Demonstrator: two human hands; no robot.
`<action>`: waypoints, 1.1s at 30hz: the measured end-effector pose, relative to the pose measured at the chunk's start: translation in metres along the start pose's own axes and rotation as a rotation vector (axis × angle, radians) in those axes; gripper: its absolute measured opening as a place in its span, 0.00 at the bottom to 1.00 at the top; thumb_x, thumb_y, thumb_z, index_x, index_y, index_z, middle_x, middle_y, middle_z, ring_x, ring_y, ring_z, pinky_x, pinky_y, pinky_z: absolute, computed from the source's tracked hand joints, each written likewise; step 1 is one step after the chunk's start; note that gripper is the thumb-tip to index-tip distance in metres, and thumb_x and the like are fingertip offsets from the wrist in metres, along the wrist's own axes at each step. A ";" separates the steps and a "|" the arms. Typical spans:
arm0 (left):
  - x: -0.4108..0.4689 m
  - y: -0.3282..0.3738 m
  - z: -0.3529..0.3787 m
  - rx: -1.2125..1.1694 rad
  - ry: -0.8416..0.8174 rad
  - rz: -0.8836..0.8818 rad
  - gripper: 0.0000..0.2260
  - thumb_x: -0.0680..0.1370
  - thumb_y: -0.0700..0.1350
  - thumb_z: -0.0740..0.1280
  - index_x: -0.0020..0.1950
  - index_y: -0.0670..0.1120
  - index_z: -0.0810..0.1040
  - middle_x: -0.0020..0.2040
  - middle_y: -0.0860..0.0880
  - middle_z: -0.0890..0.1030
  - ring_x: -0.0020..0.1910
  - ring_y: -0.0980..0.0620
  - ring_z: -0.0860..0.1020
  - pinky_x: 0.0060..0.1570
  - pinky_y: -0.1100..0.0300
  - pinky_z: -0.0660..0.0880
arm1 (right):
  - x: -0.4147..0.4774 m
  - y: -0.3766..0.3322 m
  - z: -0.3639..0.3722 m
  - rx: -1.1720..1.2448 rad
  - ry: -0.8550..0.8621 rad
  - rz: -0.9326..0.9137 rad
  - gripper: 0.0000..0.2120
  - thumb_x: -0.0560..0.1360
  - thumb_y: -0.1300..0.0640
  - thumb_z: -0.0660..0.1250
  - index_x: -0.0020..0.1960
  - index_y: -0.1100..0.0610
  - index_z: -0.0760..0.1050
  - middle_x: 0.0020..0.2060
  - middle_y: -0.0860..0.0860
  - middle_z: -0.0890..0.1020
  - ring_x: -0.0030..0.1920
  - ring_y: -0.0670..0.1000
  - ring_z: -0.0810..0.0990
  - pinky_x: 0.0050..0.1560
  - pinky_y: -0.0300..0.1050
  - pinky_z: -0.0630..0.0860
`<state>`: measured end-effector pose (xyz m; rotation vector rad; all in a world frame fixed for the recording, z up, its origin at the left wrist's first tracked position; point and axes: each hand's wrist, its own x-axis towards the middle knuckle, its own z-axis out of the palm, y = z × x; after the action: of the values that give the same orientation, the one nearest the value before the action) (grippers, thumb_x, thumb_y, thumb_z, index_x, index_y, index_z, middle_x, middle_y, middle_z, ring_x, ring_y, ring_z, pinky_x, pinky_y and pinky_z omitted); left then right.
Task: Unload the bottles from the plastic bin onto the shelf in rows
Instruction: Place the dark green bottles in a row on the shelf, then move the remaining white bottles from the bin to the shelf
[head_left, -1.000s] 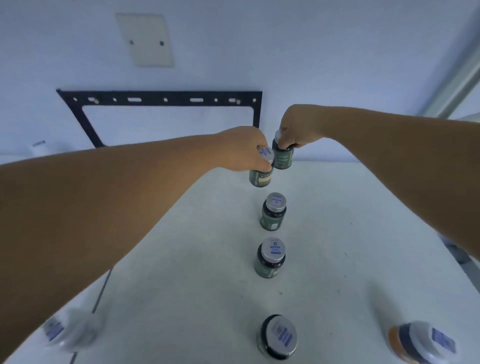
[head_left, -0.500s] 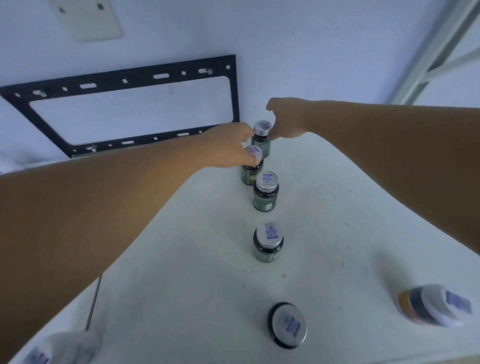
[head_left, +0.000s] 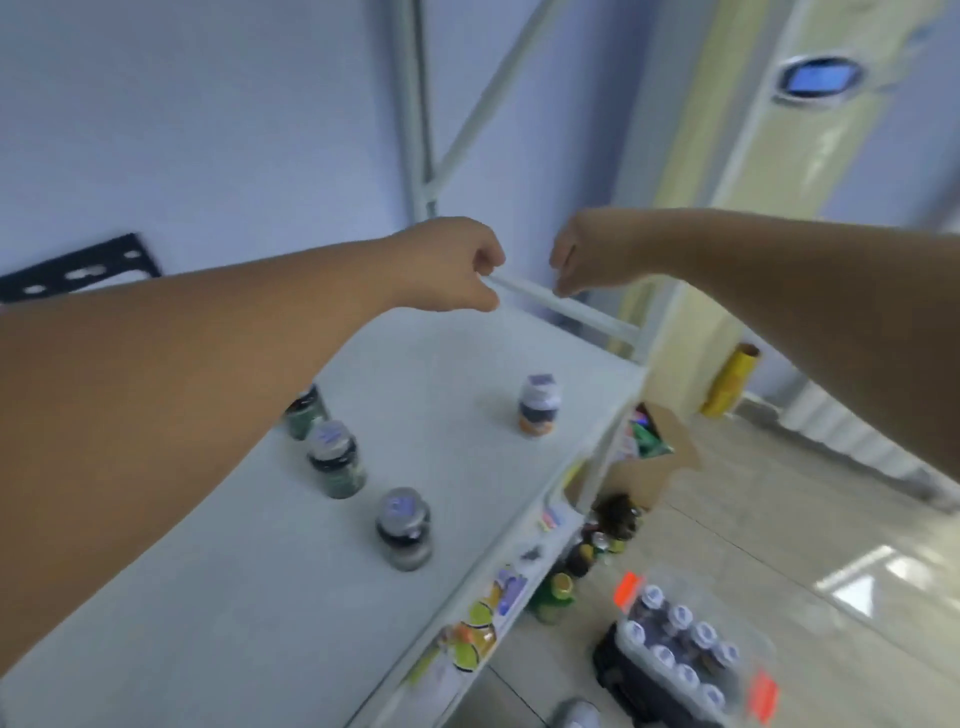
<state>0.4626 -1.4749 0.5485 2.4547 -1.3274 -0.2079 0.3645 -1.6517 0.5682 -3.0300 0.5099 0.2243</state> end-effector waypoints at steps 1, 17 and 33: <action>0.010 0.022 0.010 0.003 -0.024 0.044 0.23 0.72 0.49 0.74 0.66 0.49 0.76 0.59 0.53 0.80 0.56 0.52 0.78 0.60 0.54 0.76 | -0.020 0.025 0.001 0.000 -0.026 0.052 0.19 0.73 0.48 0.72 0.58 0.59 0.81 0.54 0.57 0.83 0.53 0.59 0.80 0.55 0.49 0.77; 0.132 0.251 0.290 0.164 -0.600 0.308 0.23 0.72 0.53 0.74 0.64 0.48 0.77 0.58 0.51 0.81 0.56 0.49 0.79 0.57 0.52 0.77 | -0.181 0.323 0.198 0.207 -0.425 0.461 0.24 0.77 0.46 0.68 0.62 0.64 0.79 0.59 0.58 0.81 0.59 0.58 0.79 0.61 0.49 0.75; 0.115 0.134 0.682 0.146 -1.132 0.217 0.09 0.73 0.48 0.70 0.44 0.42 0.80 0.41 0.41 0.78 0.44 0.40 0.78 0.38 0.53 0.73 | -0.156 0.328 0.594 0.607 -0.692 0.598 0.12 0.76 0.51 0.66 0.49 0.60 0.73 0.48 0.56 0.80 0.47 0.58 0.76 0.45 0.44 0.70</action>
<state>0.2260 -1.7925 -0.0345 2.2691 -2.0185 -1.6608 0.0318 -1.8615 -0.0064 -1.9725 1.1215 0.8999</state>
